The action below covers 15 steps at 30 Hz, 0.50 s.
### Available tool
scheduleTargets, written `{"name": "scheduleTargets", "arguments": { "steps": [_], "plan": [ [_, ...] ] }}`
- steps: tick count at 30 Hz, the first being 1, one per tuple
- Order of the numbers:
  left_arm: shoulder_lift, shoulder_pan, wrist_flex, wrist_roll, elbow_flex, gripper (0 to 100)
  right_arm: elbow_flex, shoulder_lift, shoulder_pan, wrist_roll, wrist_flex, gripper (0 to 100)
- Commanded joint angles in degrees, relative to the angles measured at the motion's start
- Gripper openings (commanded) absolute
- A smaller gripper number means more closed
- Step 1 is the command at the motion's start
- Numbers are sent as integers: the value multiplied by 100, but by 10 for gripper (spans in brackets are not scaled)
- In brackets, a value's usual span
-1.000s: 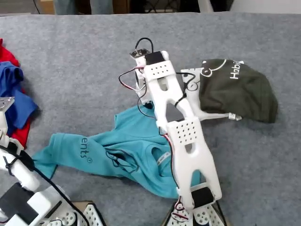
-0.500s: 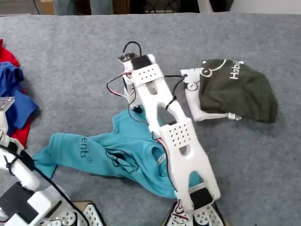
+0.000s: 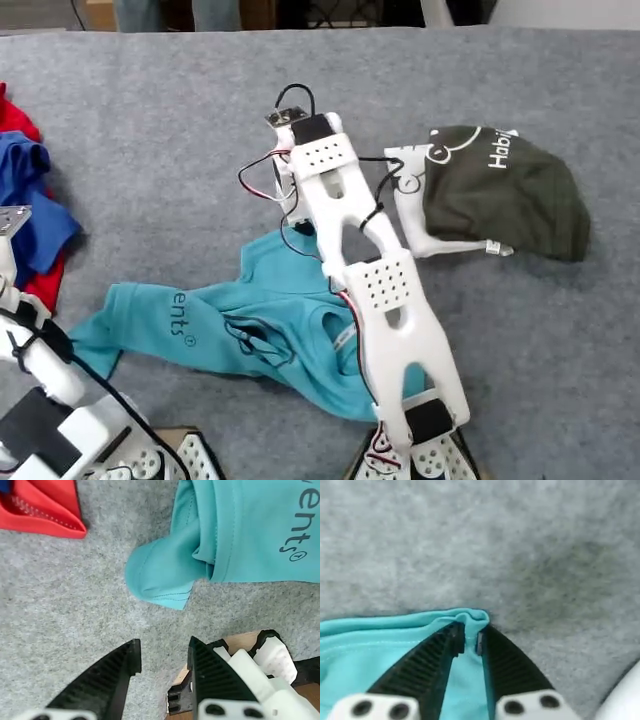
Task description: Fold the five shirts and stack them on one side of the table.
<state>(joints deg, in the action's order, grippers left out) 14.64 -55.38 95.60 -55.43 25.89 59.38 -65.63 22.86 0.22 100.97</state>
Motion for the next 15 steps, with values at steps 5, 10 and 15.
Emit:
{"name": "scheduleTargets", "arguments": {
  "steps": [5,10,15],
  "plan": [
    [79,22,9,299,-48,175,31,690,141,-9,26,14],
    [53,268,-26,1398,-365,178,57,2255,141,9,0,14],
    [18,796,-26,2365,-848,178,444,3705,132,18,-158,14]
  ]
}}
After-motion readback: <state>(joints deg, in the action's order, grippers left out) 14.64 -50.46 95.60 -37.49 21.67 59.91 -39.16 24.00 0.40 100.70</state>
